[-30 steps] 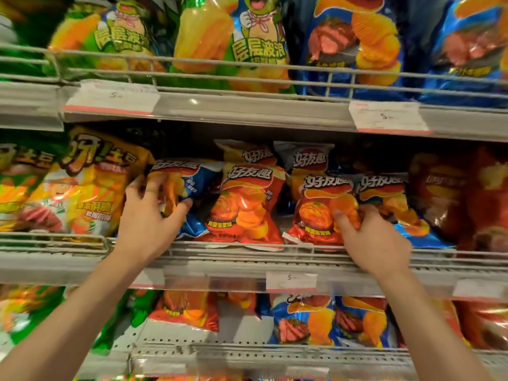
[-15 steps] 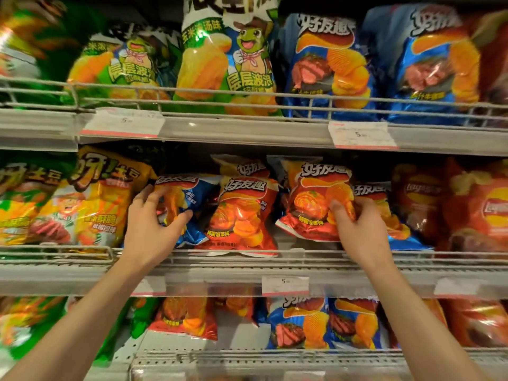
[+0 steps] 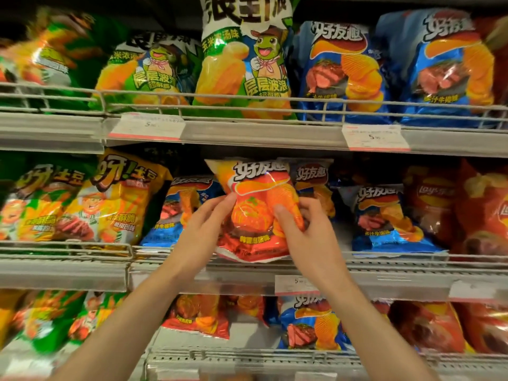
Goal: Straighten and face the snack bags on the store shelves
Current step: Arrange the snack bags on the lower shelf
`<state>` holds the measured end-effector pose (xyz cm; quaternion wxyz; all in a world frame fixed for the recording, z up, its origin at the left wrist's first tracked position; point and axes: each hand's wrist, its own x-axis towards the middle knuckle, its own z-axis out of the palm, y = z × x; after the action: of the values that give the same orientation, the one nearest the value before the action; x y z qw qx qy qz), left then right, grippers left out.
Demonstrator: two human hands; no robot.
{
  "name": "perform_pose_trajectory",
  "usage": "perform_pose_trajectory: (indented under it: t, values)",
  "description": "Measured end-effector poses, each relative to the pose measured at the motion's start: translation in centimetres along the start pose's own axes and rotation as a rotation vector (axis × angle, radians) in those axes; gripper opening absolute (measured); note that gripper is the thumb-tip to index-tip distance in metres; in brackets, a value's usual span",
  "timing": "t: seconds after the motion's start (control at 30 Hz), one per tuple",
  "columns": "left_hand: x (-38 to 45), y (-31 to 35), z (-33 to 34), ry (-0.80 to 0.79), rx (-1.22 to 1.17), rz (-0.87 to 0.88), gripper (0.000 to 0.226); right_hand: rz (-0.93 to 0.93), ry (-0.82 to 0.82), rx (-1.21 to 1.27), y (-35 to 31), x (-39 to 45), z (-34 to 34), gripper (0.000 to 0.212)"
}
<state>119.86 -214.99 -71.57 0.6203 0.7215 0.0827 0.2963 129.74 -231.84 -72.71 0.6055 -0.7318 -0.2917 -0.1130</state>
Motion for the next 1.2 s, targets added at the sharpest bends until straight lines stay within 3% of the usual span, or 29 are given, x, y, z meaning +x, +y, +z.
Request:
perform_pose_trajectory:
  t: [0.07,0.17,0.27,0.37,0.47,0.57,0.7,0.77,0.9,1.03,1.13,1.2]
  values:
    - [-0.2,0.1,-1.0,-0.012,-0.006,-0.022,0.076,-0.005,-0.046,0.019,-0.3,-0.4,1.2,0.028]
    - [-0.4,0.4,-2.7,-0.033,-0.019,-0.059,0.063,-0.024,-0.123,0.029,-0.7,-0.8,2.6,0.031]
    - [-0.3,0.4,-4.7,0.064,-0.053,-0.069,0.064,-0.084,-0.181,0.042,-1.2,-0.2,3.4,0.036]
    - [-0.6,0.3,-7.1,0.151,-0.039,-0.046,0.066,-0.322,-0.068,-0.303,-0.5,1.6,3.4,0.037]
    - [-0.9,0.2,-9.1,0.193,-0.033,-0.035,0.054,-0.366,-0.175,-0.721,1.3,3.1,3.7,0.040]
    - [-0.9,0.2,-10.7,0.238,-0.012,-0.005,0.055,-0.356,-0.333,-0.800,2.7,3.9,4.0,0.047]
    - [-0.8,0.0,-13.0,0.275,0.023,0.000,0.066,-0.317,-0.350,-0.885,2.5,4.9,2.5,0.048]
    - [-0.8,-0.1,-14.2,0.294,0.040,0.020,0.065,-0.311,-0.305,-0.894,1.7,4.4,2.6,0.047]
    - [-0.8,-0.3,-15.9,0.313,0.097,0.047,0.052,-0.470,-0.078,-0.638,-0.9,2.9,5.8,0.027]
    - [-1.0,-0.3,-17.5,0.316,0.121,0.082,0.023,-0.296,-0.302,-0.614,-2.8,2.9,10.6,0.037]
    - [-1.2,-0.2,-18.4,0.292,0.134,0.098,0.029,-0.118,-0.412,-0.666,-3.0,3.0,13.3,0.055]
    - [-1.3,-0.3,-18.8,0.282,0.128,0.101,0.034,-0.033,-0.429,-0.632,-2.9,3.0,14.4,0.053]
